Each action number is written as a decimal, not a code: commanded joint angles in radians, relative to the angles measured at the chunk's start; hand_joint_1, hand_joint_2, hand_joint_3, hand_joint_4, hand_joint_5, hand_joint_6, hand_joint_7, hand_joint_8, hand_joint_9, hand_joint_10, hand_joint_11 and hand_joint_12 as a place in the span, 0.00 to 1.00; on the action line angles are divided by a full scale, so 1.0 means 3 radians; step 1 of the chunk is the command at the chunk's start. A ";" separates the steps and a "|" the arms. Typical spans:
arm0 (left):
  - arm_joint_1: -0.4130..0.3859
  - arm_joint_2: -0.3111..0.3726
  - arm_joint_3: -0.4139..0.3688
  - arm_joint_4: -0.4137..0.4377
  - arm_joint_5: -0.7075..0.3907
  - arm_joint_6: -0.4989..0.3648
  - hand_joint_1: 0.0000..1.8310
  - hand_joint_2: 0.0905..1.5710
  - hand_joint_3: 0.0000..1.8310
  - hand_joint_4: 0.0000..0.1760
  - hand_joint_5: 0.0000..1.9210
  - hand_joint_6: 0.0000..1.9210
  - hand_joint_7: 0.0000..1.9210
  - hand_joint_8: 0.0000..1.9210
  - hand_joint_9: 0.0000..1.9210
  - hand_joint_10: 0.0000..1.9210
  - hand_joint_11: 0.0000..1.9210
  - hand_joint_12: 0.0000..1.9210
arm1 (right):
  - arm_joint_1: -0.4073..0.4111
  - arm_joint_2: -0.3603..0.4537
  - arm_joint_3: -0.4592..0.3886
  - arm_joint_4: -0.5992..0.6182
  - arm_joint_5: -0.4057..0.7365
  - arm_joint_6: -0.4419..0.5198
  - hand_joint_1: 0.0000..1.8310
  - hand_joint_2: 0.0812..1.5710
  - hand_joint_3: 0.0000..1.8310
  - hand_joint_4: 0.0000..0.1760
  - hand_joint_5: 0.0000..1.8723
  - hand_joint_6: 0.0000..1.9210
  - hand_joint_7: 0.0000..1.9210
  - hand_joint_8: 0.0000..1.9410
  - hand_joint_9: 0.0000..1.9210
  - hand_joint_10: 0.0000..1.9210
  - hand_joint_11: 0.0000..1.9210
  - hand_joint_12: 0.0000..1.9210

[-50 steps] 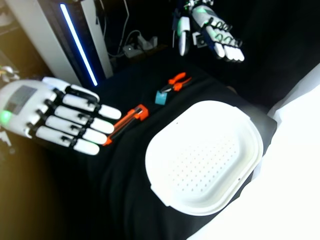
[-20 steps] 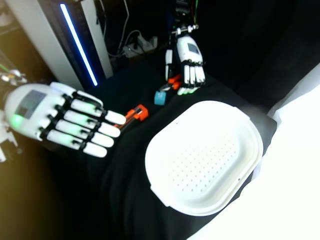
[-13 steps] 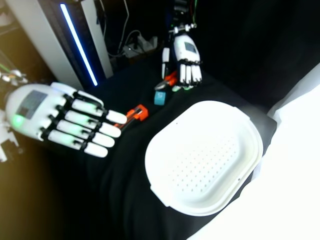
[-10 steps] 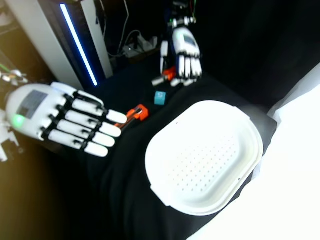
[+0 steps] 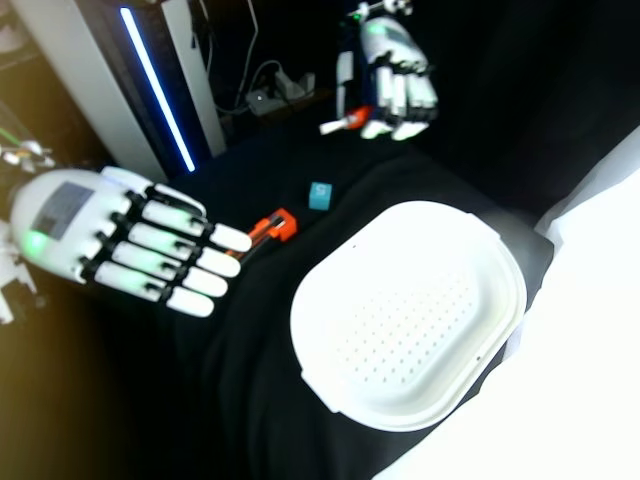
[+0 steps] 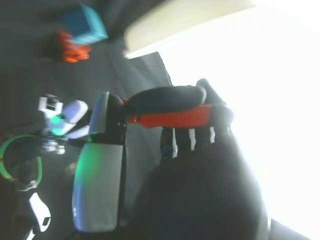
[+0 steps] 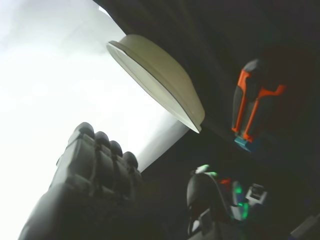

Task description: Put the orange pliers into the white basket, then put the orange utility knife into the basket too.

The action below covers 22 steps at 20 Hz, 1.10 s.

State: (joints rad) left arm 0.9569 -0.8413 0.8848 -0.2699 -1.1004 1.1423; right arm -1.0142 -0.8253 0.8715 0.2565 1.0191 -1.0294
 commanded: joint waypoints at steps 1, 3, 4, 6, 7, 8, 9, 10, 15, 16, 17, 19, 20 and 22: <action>-0.0176 -0.0072 0.0075 0.0038 -0.0188 0.0004 0.52 0.90 0.00 0.00 0.24 0.91 0.09 0.71 0.02 0.77 0.00 0.94 | 0.0025 -0.0007 0.0006 -0.0024 0.0399 -0.0009 0.19 0.84 0.00 0.02 0.00 0.00 0.00 0.00 0.00 0.00 0.00 0.00; -0.0551 -0.0217 0.0291 0.0037 0.0161 0.0044 0.55 0.90 0.00 0.00 0.23 0.88 0.25 0.95 0.11 0.84 0.08 1.00 | 0.0013 -0.0019 0.0009 -0.0008 0.0398 -0.0009 0.17 0.84 0.00 0.04 0.00 0.00 0.00 0.00 0.00 0.00 0.00 0.00; -0.0725 -0.0312 0.0407 0.0040 0.0344 0.0048 0.55 0.90 0.00 0.06 0.23 0.89 0.26 0.93 0.07 0.79 0.02 1.00 | 0.0003 -0.0023 0.0008 -0.0008 0.0398 -0.0009 0.19 0.84 0.00 0.14 0.00 0.00 0.00 0.00 0.00 0.00 0.00 0.00; -0.0961 -0.0468 0.0622 -0.0019 0.0660 0.0058 0.52 0.88 0.00 0.00 0.25 0.88 0.11 0.71 0.06 0.78 0.01 1.00 | -0.0011 -0.0038 0.0011 -0.0007 0.0398 -0.0009 0.20 0.84 0.00 0.18 0.00 0.00 0.00 0.00 0.00 0.00 0.00 0.00; -0.1078 -0.0568 0.0763 -0.0088 0.0839 0.0058 0.50 0.88 0.00 0.00 0.26 0.88 0.09 0.61 0.05 0.74 0.00 1.00 | -0.0012 -0.0052 0.0013 -0.0006 0.0398 -0.0009 0.20 0.84 0.00 0.17 0.00 0.00 0.00 0.00 0.00 0.00 0.00 0.00; -0.1164 -0.0663 0.0886 -0.0155 0.0980 0.0061 0.50 0.89 0.00 0.00 0.25 0.89 0.09 0.56 0.05 0.71 0.00 0.99 | -0.0015 -0.0059 0.0015 -0.0005 0.0398 -0.0009 0.20 0.84 0.00 0.20 0.00 0.00 0.00 0.00 0.00 0.00 0.00 0.00; -0.1232 -0.0748 0.0991 -0.0177 0.1099 0.0061 0.55 0.84 0.00 0.00 0.14 0.64 0.11 0.52 0.06 0.66 0.00 0.96 | -0.0022 -0.0066 0.0017 -0.0005 0.0398 -0.0009 0.20 0.85 0.00 0.22 0.00 0.00 0.00 0.00 0.00 0.00 0.00 0.00; -0.1296 -0.0824 0.1075 -0.0201 0.1220 0.0097 0.57 0.82 0.00 0.00 0.13 0.55 0.13 0.50 0.06 0.66 0.00 0.97 | -0.0029 -0.0071 0.0020 -0.0004 0.0398 -0.0009 0.20 0.84 0.00 0.30 0.00 0.00 0.00 0.00 0.00 0.00 0.00 0.00; -0.1487 -0.1254 0.1558 -0.0417 0.1805 0.0156 0.51 0.89 0.00 0.00 0.24 0.90 0.10 0.57 0.08 0.78 0.05 1.00 | -0.0043 -0.0086 0.0028 0.0001 0.0389 -0.0009 0.19 0.84 0.00 0.26 0.00 0.00 0.00 0.00 0.00 0.00 0.00 0.00; -0.1488 -0.1322 0.1629 -0.0498 0.1904 0.0178 0.58 0.84 0.00 0.00 0.12 0.63 0.09 0.55 0.06 0.75 0.01 0.97 | -0.0044 -0.0087 0.0028 0.0002 0.0388 -0.0009 0.19 0.85 0.00 0.30 0.00 0.00 0.00 0.00 0.00 0.00 0.00 0.00; -0.1488 -0.1347 0.1658 -0.0517 0.1945 0.0179 0.58 0.84 0.00 0.00 0.12 0.63 0.09 0.55 0.06 0.75 0.01 0.97 | -0.0044 -0.0087 0.0028 0.0002 0.0388 -0.0009 0.19 0.85 0.00 0.30 0.00 0.00 0.00 0.00 0.00 0.00 0.00 0.00; -0.1487 -0.1415 0.1731 -0.0556 0.2046 0.0186 0.58 0.82 0.00 0.00 0.11 0.50 0.10 0.52 0.06 0.76 0.04 0.98 | -0.0045 -0.0090 0.0028 0.0002 0.0386 -0.0009 0.18 0.85 0.00 0.25 0.00 0.00 0.00 0.00 0.00 0.00 0.00 0.00; -0.1479 -0.1423 0.1736 -0.0569 0.2052 0.0189 0.57 0.81 0.00 0.00 0.10 0.46 0.09 0.46 0.05 0.71 0.01 0.96 | -0.0046 -0.0090 0.0028 0.0002 0.0386 -0.0009 0.18 0.85 0.00 0.22 0.00 0.00 0.00 0.00 0.00 0.00 0.00 0.00; -0.1468 -0.1395 0.1685 -0.0560 0.1985 0.0200 0.45 0.78 0.00 0.25 0.06 0.16 0.06 0.10 0.00 0.30 0.00 0.63 | -0.0047 -0.0090 0.0028 0.0005 0.0386 -0.0008 0.19 0.84 0.00 0.30 0.00 0.00 0.00 0.00 0.00 0.00 0.00 0.00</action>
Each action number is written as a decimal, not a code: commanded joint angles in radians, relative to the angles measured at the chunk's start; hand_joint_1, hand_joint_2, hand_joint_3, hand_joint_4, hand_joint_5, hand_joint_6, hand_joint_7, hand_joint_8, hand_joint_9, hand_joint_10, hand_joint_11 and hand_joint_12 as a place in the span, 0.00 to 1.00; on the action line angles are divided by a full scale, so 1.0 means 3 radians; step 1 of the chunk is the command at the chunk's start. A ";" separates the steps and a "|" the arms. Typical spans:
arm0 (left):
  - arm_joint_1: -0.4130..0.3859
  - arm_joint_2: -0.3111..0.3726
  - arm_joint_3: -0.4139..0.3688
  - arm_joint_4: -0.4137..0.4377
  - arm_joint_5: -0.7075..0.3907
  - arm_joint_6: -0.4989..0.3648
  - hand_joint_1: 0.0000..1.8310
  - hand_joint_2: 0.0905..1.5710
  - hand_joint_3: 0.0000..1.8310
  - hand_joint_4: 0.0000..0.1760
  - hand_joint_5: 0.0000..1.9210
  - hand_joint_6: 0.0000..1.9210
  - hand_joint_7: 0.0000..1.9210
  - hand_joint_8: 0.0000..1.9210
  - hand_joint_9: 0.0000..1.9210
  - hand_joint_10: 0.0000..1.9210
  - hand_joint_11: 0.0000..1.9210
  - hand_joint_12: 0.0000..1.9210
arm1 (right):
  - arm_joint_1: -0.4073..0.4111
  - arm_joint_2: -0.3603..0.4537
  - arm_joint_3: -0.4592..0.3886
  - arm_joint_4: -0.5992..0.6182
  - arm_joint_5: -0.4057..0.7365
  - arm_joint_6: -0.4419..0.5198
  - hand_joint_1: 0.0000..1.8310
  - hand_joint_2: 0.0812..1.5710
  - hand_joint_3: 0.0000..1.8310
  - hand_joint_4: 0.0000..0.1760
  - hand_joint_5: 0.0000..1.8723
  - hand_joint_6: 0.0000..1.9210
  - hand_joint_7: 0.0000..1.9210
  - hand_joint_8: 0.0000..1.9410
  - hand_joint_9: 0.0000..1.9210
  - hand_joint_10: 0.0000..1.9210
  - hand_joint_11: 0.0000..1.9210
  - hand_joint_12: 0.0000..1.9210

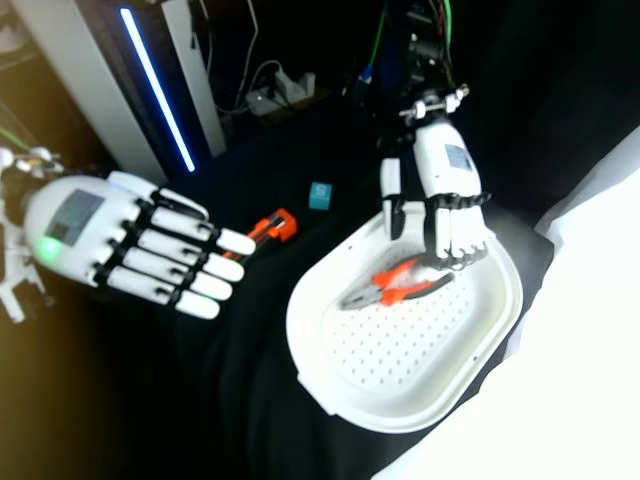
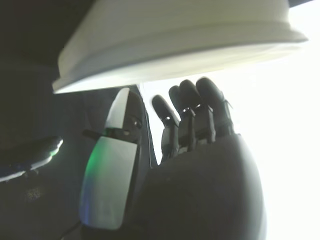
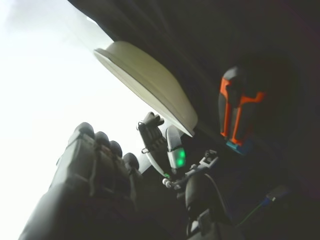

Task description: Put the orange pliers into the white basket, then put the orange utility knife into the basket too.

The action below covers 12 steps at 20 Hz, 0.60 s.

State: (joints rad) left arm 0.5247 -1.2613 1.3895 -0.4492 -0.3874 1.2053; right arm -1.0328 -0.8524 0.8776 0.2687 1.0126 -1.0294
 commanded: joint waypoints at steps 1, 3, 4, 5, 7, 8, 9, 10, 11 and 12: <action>-0.0020 0.0043 -0.0047 0.0044 -0.0451 0.0027 0.39 0.74 0.00 0.41 0.02 0.05 0.01 0.02 0.00 0.06 0.00 0.28 | 0.0014 0.0001 0.0006 -0.0036 0.0408 -0.0008 0.19 0.84 0.00 0.35 0.00 0.00 0.00 0.00 0.00 0.00 0.00 0.00; -0.0004 0.0155 -0.0173 0.0067 -0.0602 0.0089 0.33 0.74 0.00 0.43 0.00 0.00 0.00 0.00 0.00 0.00 0.00 0.01 | 0.0014 0.0001 -0.0003 -0.0042 0.0408 -0.0005 0.19 0.83 0.00 0.26 0.00 0.00 0.00 0.00 0.00 0.00 0.00 0.00; 0.0016 0.0228 -0.0259 0.0107 -0.0717 0.0089 0.33 0.76 0.01 0.59 0.00 0.00 0.00 0.00 0.00 0.00 0.00 0.00 | 0.0014 0.0001 -0.0012 -0.0076 0.0408 0.0013 0.21 0.81 0.00 0.21 0.00 0.00 0.00 0.00 0.00 0.00 0.01 0.00; 0.0044 0.0303 -0.0343 0.0142 -0.0835 0.0089 0.33 0.76 0.01 0.59 0.00 0.00 0.00 0.00 0.00 0.00 0.00 0.00 | 0.0014 0.0001 -0.0013 -0.0127 0.0408 0.0069 0.21 0.81 0.00 0.21 0.00 0.00 0.00 0.00 0.00 0.00 0.01 0.00; 0.0109 0.0457 -0.0516 0.0199 -0.1089 0.0089 0.32 0.75 0.00 0.47 0.00 0.00 0.00 0.00 0.00 0.00 0.00 0.00 | 0.0014 0.0001 -0.0012 -0.0222 0.0393 0.0166 0.25 0.78 0.00 0.14 0.00 0.00 0.00 0.00 0.02 0.01 0.01 0.01; 0.0145 0.0527 -0.0593 0.0222 -0.1204 0.0089 0.32 0.75 0.00 0.47 0.00 0.00 0.00 0.00 0.00 0.00 0.00 0.00 | 0.0014 -0.0002 -0.0012 -0.0257 0.0354 0.0185 0.25 0.78 0.00 0.14 0.00 0.00 0.00 0.00 0.02 0.01 0.01 0.01; 0.0187 0.0603 -0.0677 0.0252 -0.1338 0.0089 0.30 0.75 0.00 0.53 0.00 0.00 0.00 0.00 0.00 0.00 0.00 0.00 | 0.0014 -0.0013 -0.0005 -0.0294 0.0288 0.0206 0.26 0.77 0.00 0.13 0.00 0.00 0.00 0.00 0.02 0.01 0.00 0.09; 0.0228 0.0659 -0.0741 0.0268 -0.1446 0.0088 0.29 0.74 0.00 0.55 0.00 0.00 0.00 0.00 0.00 0.00 0.00 0.00 | 0.0014 -0.0037 0.0010 -0.0333 0.0233 0.0242 0.30 0.77 0.00 0.01 0.00 0.00 0.04 0.00 0.06 0.02 0.00 0.23; 0.0268 0.0721 -0.0812 0.0290 -0.1554 0.0088 0.30 0.74 0.00 0.58 0.00 0.00 0.00 0.00 0.00 0.00 0.00 0.00 | 0.0014 -0.0070 0.0033 -0.0374 0.0156 0.0279 0.33 0.76 0.00 0.00 0.02 0.00 0.07 0.01 0.08 0.02 0.00 0.32; 0.0325 0.0789 -0.0897 0.0313 -0.1703 0.0086 0.30 0.74 0.00 0.60 0.00 0.00 0.00 0.00 0.00 0.00 0.00 0.00 | 0.0015 -0.0112 0.0057 -0.0412 0.0082 0.0301 0.35 0.76 0.00 0.00 0.03 0.00 0.08 0.01 0.09 0.02 0.00 0.41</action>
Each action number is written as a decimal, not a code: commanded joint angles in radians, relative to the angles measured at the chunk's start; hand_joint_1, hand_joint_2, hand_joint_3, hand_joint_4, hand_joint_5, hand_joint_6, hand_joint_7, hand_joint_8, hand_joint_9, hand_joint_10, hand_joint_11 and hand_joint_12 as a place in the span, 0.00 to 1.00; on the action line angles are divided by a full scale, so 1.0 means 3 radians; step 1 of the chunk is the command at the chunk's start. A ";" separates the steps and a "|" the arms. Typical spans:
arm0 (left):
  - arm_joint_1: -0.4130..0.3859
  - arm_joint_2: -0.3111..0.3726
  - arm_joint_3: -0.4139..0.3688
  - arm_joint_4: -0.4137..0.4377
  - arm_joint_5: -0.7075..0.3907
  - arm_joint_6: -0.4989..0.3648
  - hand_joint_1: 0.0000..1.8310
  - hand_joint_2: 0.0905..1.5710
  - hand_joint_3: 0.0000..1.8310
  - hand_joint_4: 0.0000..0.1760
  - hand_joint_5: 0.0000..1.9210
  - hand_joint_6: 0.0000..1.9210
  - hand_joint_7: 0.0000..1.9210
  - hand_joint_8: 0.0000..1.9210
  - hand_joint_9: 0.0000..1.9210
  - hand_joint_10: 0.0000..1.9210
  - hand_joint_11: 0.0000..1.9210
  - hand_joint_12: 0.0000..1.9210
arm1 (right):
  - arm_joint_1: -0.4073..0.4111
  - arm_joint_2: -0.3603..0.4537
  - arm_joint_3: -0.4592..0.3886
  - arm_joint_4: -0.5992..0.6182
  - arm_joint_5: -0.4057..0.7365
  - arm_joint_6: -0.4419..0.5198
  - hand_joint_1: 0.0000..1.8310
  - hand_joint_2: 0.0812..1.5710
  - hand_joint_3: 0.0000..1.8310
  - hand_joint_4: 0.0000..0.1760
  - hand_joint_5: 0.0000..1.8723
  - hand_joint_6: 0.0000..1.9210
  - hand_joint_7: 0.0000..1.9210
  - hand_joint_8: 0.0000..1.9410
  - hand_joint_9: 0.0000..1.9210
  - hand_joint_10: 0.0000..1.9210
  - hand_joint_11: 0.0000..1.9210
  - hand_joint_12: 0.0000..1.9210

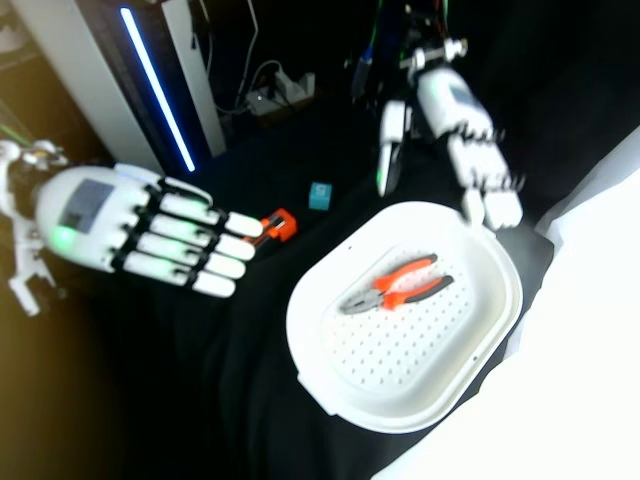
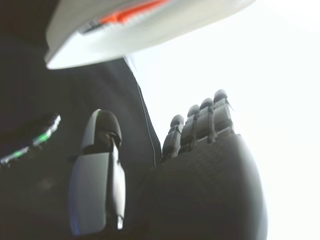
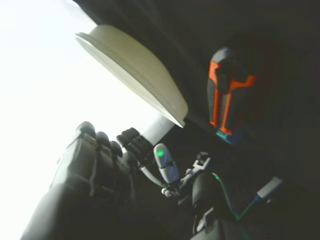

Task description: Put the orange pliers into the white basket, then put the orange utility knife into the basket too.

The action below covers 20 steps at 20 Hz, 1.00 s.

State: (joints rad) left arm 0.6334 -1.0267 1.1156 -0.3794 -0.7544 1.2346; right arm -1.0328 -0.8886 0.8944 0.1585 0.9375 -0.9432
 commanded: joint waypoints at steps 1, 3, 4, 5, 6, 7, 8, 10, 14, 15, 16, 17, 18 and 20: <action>0.0011 0.0053 -0.0046 0.0095 -0.0607 -0.0013 0.30 0.75 0.00 0.54 0.00 0.00 0.00 0.00 0.00 0.00 0.00 0.00 | 0.0015 -0.0027 0.0020 -0.0061 0.0278 0.0020 0.35 0.76 0.00 0.00 0.03 0.00 0.09 0.00 0.10 0.02 0.00 0.46; 0.0099 0.0127 -0.0149 0.0129 -0.0794 -0.0026 0.32 0.74 0.00 0.57 0.00 0.00 0.00 0.00 0.00 0.00 0.00 0.00 | 0.0019 -0.0092 0.0063 -0.0085 0.0183 0.0038 0.33 0.75 0.00 0.00 0.05 0.00 0.10 0.00 0.10 0.02 0.00 0.41; 0.0160 0.0171 -0.0209 0.0151 -0.0930 -0.0041 0.32 0.74 0.00 0.55 0.00 0.00 0.00 0.00 0.00 0.00 0.00 0.00 | 0.0030 -0.0136 0.0097 -0.0105 0.0115 0.0062 0.34 0.75 0.00 0.00 0.07 0.00 0.11 0.01 0.12 0.02 0.00 0.40; 0.0204 0.0201 -0.0248 0.0161 -0.1019 -0.0049 0.32 0.74 0.00 0.55 0.00 0.00 0.00 0.00 0.00 0.00 0.00 0.00 | 0.0044 -0.0169 0.0123 -0.0117 0.0067 0.0073 0.34 0.75 0.00 0.00 0.07 0.00 0.11 0.01 0.12 0.02 0.00 0.40; 0.0262 0.0239 -0.0297 0.0172 -0.1121 -0.0060 0.32 0.74 0.00 0.60 0.00 0.00 0.00 0.00 0.00 0.00 0.00 0.00 | 0.0076 -0.0216 0.0155 -0.0128 -0.0001 0.0075 0.35 0.75 0.00 0.00 0.08 0.01 0.13 0.01 0.14 0.03 0.00 0.44; 0.0305 0.0267 -0.0328 0.0187 -0.1191 -0.0075 0.30 0.74 0.00 0.80 0.00 0.00 0.00 0.00 0.00 0.00 0.00 0.00 | 0.0104 -0.0255 0.0181 -0.0137 -0.0053 0.0075 0.36 0.75 0.00 0.00 0.11 0.01 0.16 0.01 0.17 0.04 0.00 0.52; 0.0335 0.0285 -0.0351 0.0196 -0.1233 -0.0081 0.30 0.74 0.00 0.80 0.00 0.00 0.00 0.00 0.00 0.00 0.00 0.00 | 0.0136 -0.0300 0.0212 -0.0152 -0.0111 0.0075 0.36 0.75 0.00 0.00 0.11 0.01 0.16 0.01 0.17 0.04 0.00 0.52; 0.0395 0.0313 -0.0386 0.0199 -0.1310 -0.0100 0.30 0.75 0.00 0.70 0.00 0.00 0.00 0.00 0.00 0.00 0.00 0.00 | 0.0218 -0.0414 0.0294 -0.0170 -0.0224 0.0075 0.38 0.76 0.00 0.00 0.17 0.02 0.22 0.02 0.21 0.06 0.00 0.63; 0.0435 0.0318 -0.0397 0.0197 -0.1347 -0.0131 0.31 0.75 0.00 0.62 0.00 0.00 0.00 0.00 0.00 0.00 0.00 0.00 | 0.0314 -0.0522 0.0382 -0.0192 -0.0302 0.0074 0.56 0.84 0.00 0.00 0.25 0.70 0.35 0.70 0.22 0.65 0.08 0.90; 0.0449 0.0318 -0.0400 0.0195 -0.1353 -0.0136 0.31 0.75 0.00 0.64 0.00 0.00 0.00 0.00 0.00 0.00 0.00 0.00 | 0.0329 -0.0522 0.0386 -0.0197 -0.0301 0.0073 0.60 0.84 0.00 0.00 0.29 0.80 0.36 0.82 0.29 0.82 0.20 0.95; 0.0466 0.0318 -0.0402 0.0195 -0.1358 -0.0154 0.31 0.75 0.00 0.64 0.00 0.00 0.00 0.00 0.00 0.00 0.00 0.00 | 0.0341 -0.0521 0.0392 -0.0198 -0.0301 0.0073 0.60 0.84 0.00 0.00 0.29 0.80 0.36 0.82 0.29 0.82 0.20 0.95; 0.0489 0.0319 -0.0403 0.0203 -0.1356 -0.0164 0.31 0.75 0.00 0.68 0.00 0.00 0.00 0.00 0.00 0.00 0.00 0.00 | 0.0350 -0.0513 0.0395 -0.0204 -0.0300 0.0073 0.60 0.84 0.00 0.00 0.28 0.81 0.35 0.83 0.25 0.82 0.17 0.95; 0.0504 0.0320 -0.0404 0.0202 -0.1357 -0.0165 0.33 0.76 0.00 0.68 0.00 0.00 0.00 0.00 0.00 0.00 0.00 0.00 | 0.0358 -0.0503 0.0394 -0.0216 -0.0292 0.0073 0.60 0.84 0.00 0.00 0.28 0.81 0.35 0.83 0.25 0.81 0.16 0.95; 0.0520 0.0321 -0.0410 0.0200 -0.1370 -0.0169 0.34 0.76 0.00 0.68 0.00 0.00 0.00 0.00 0.00 0.00 0.00 0.00 | 0.0366 -0.0466 0.0371 -0.0252 -0.0245 0.0073 0.61 0.84 0.00 0.00 0.28 0.80 0.36 0.82 0.27 0.80 0.17 0.94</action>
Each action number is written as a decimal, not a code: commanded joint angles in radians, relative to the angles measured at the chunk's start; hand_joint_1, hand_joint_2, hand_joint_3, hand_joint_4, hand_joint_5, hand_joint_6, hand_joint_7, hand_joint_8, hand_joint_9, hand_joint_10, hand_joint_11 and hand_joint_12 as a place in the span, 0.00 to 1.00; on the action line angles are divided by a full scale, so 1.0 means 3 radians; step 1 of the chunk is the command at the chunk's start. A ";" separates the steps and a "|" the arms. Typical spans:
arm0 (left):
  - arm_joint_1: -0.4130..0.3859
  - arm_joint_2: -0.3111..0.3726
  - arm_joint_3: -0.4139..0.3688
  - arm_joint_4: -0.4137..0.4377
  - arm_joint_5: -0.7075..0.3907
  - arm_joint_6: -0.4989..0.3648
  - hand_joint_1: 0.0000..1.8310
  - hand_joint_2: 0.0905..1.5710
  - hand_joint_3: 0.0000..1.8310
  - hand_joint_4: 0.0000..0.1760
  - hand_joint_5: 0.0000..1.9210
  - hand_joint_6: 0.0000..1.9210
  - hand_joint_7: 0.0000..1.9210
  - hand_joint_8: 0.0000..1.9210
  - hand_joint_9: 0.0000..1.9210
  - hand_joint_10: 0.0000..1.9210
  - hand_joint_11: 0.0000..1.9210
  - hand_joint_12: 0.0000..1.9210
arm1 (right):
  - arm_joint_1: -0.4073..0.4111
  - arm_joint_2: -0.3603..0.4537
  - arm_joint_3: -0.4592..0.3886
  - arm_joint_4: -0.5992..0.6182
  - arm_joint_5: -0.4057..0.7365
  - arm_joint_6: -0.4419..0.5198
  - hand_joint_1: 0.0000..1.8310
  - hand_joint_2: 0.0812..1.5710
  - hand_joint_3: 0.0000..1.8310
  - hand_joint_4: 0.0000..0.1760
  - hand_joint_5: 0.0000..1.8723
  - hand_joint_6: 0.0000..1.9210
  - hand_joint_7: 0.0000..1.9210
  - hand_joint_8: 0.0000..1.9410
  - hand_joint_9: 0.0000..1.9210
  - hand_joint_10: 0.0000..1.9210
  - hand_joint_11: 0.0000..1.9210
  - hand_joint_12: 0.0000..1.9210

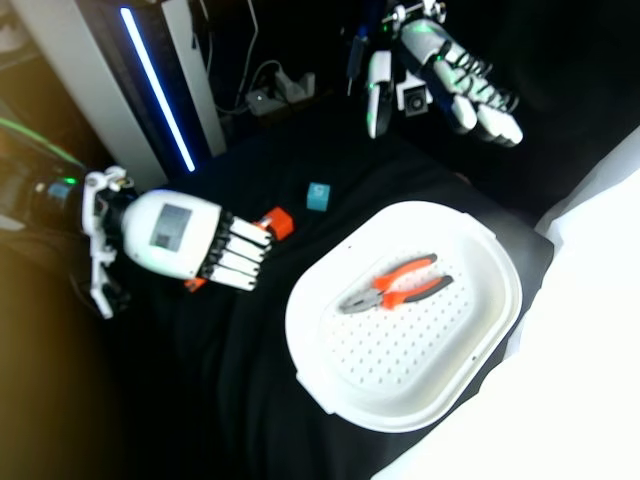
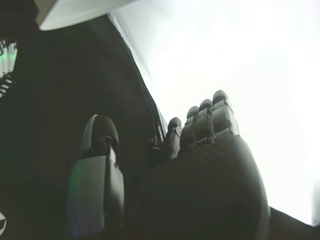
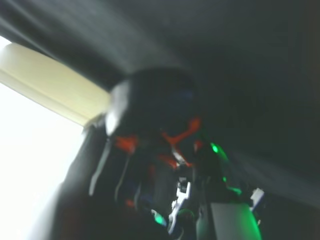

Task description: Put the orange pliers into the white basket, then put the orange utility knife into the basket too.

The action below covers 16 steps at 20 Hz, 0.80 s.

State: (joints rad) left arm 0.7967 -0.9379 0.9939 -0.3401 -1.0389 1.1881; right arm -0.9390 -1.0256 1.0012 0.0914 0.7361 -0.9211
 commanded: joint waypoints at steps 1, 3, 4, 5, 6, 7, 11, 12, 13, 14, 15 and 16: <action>-0.0014 0.0028 -0.0007 0.0068 -0.0433 -0.0015 0.34 0.76 0.00 0.70 0.00 0.00 0.00 0.00 0.00 0.00 0.00 0.00 | 0.0054 0.0027 -0.0036 -0.0061 0.0507 -0.0001 0.61 0.85 0.00 0.00 0.27 0.79 0.36 0.86 0.27 0.89 0.18 0.99; 0.0005 0.0044 -0.0019 0.0056 -0.0462 -0.0015 0.35 0.76 0.00 0.72 0.00 0.00 0.00 0.00 0.00 0.00 0.00 0.00 | 0.0054 0.0119 -0.0127 -0.0127 0.0681 -0.0001 0.62 0.84 0.00 0.00 0.28 0.78 0.37 0.84 0.28 0.92 0.23 1.00; 0.0023 0.0052 -0.0027 0.0052 -0.0477 -0.0015 0.33 0.76 0.00 0.66 0.00 0.00 0.00 0.00 0.00 0.00 0.00 0.00 | 0.0054 0.0193 -0.0182 -0.0166 0.0795 -0.0001 0.62 0.83 0.00 0.00 0.29 0.76 0.38 0.84 0.30 0.95 0.27 1.00; 0.0042 0.0055 -0.0033 0.0042 -0.0492 -0.0015 0.33 0.76 0.00 0.66 0.00 0.00 0.00 0.00 0.00 0.00 0.00 0.00 | 0.0064 0.0257 -0.0223 -0.0199 0.0910 -0.0001 0.62 0.83 0.00 0.00 0.29 0.76 0.38 0.84 0.30 0.95 0.27 1.00; 0.0065 0.0058 -0.0039 0.0028 -0.0511 -0.0015 0.31 0.77 0.00 0.61 0.00 0.00 0.00 0.00 0.00 0.00 0.00 0.00 | 0.0109 0.0310 -0.0250 -0.0225 0.0992 0.0000 0.59 0.87 0.00 0.00 0.24 0.83 0.33 0.92 0.25 1.00 0.26 1.00; 0.0088 0.0062 -0.0048 0.0016 -0.0530 -0.0015 0.31 0.76 0.00 0.58 0.00 0.00 0.00 0.00 0.00 0.00 0.00 0.00 | 0.0178 0.0336 -0.0266 -0.0262 0.1029 0.0000 0.60 0.87 0.00 0.00 0.25 0.78 0.32 0.97 0.30 1.00 0.30 1.00; 0.0176 0.0076 -0.0072 -0.0042 -0.0576 -0.0017 0.30 0.77 0.00 0.56 0.00 0.00 0.00 0.00 0.00 0.00 0.00 0.00 | 0.0516 0.0353 -0.0160 -0.0320 0.0960 -0.0002 0.63 0.84 0.00 0.00 0.28 0.74 0.37 0.89 0.36 0.99 0.40 1.00; 0.0177 0.0075 -0.0073 -0.0042 -0.0581 -0.0017 0.30 0.78 0.01 0.47 0.00 0.00 0.00 0.00 0.00 0.00 0.00 0.00 | 0.0639 0.0339 -0.0105 -0.0345 0.0845 -0.0003 0.63 0.83 0.00 0.00 0.29 0.74 0.38 0.86 0.35 0.95 0.38 1.00; 0.0179 0.0074 -0.0075 -0.0042 -0.0583 -0.0017 0.33 0.78 0.01 0.41 0.00 0.00 0.00 0.00 0.00 0.00 0.00 0.00 | 0.0726 0.0316 -0.0059 -0.0368 0.0757 -0.0005 0.64 0.83 0.00 0.00 0.30 0.72 0.38 0.87 0.38 0.97 0.40 1.00; 0.0181 0.0073 -0.0075 -0.0042 -0.0582 -0.0018 0.32 0.78 0.01 0.48 0.00 0.00 0.00 0.00 0.00 0.00 0.00 0.00 | 0.0839 0.0288 -0.0009 -0.0405 0.0658 -0.0014 0.64 0.83 0.00 0.00 0.29 0.72 0.38 0.87 0.39 0.97 0.43 1.00; 0.0186 0.0072 -0.0075 -0.0042 -0.0582 -0.0018 0.32 0.78 0.00 0.56 0.00 0.00 0.00 0.00 0.00 0.00 0.00 0.00 | 0.0973 0.0250 0.0046 -0.0464 0.0531 -0.0024 0.64 0.82 0.00 0.00 0.31 0.72 0.38 0.86 0.38 0.96 0.40 1.00; 0.0192 0.0072 -0.0075 -0.0042 -0.0584 -0.0023 0.32 0.78 0.00 0.56 0.00 0.00 0.00 0.00 0.00 0.00 0.00 0.00 | 0.1094 0.0215 0.0086 -0.0503 0.0426 -0.0063 0.64 0.82 0.00 0.00 0.31 0.72 0.38 0.86 0.38 0.96 0.40 1.00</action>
State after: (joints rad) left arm 0.8600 -0.9195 0.9710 -0.3702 -1.0870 1.1851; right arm -0.6056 -0.9630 1.0332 -0.0601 0.7414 -0.9455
